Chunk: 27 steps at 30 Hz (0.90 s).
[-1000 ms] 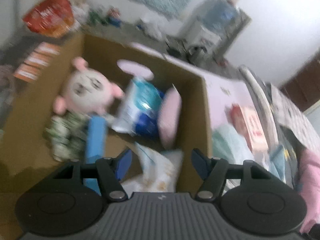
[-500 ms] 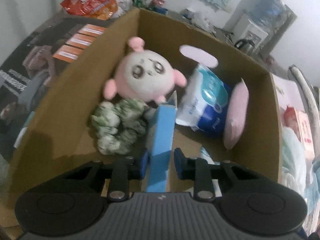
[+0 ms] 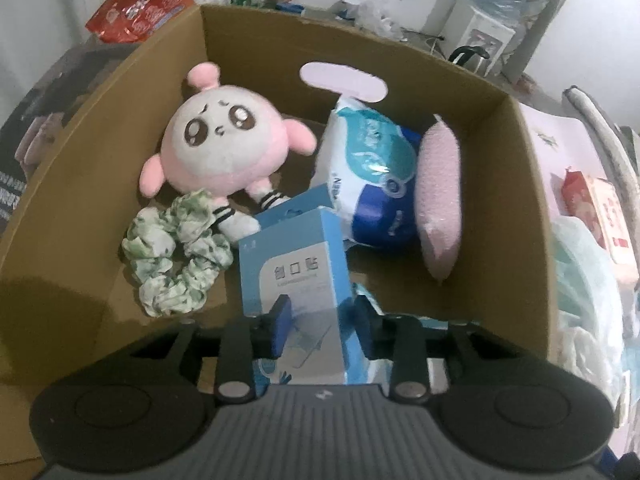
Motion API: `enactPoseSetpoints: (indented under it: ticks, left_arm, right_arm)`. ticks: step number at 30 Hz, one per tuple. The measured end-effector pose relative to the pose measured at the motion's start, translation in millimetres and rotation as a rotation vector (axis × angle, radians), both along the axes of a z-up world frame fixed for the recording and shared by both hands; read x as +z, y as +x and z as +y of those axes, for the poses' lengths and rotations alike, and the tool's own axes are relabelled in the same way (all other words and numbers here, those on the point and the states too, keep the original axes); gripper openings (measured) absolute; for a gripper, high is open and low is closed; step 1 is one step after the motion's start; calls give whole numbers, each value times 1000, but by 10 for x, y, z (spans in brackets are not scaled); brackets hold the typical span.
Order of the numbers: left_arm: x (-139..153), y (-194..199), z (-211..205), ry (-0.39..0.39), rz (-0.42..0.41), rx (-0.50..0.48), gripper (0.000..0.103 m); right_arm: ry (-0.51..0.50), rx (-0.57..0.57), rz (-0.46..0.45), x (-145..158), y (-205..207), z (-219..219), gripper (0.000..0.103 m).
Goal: Organize soft objects
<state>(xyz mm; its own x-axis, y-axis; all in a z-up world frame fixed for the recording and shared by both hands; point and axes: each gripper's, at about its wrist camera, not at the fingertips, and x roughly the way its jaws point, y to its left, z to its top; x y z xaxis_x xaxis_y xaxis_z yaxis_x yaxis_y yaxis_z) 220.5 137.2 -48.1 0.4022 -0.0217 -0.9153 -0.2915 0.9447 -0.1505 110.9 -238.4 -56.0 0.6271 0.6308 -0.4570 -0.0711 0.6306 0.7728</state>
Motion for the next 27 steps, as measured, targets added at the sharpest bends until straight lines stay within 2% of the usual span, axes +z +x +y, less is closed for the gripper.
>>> enactPoseSetpoints:
  ticks: [4,7,9,10,14,16,18,23,27]
  left_arm:
    - [-32,-43,88,-15,20,22,41]
    - [38,-100,118,-25,-2,29,42]
    - [144,-150,135,-36,-30,22,55]
    - [204,-177,135,-38,-45,16,58]
    - [534,-406,107,-26,-124,-19,72]
    - [728,-582,86,-34,-165,-41,78]
    - [890,-770,47,-40,-204,-69,87]
    - [1206,-1322,-163,-12,-333,-163,97]
    - [1272,-1754,-426,-19,-446,-303,101]
  right_arm:
    - [1,2,0,2,8,-6,55]
    - [1,7,-5,27,-5,6,55]
    - [-2,8,-14,60,-32,-2,55]
    - [-3,8,-19,81,-43,-8,55]
    - [-12,7,-55,176,-145,-83,61]
    - [-17,2,-81,225,-222,-148,71]
    - [-28,-9,-107,278,-321,-240,74]
    - [-61,-49,-156,366,-611,-481,82]
    - [-140,-73,-168,368,-896,-615,87]
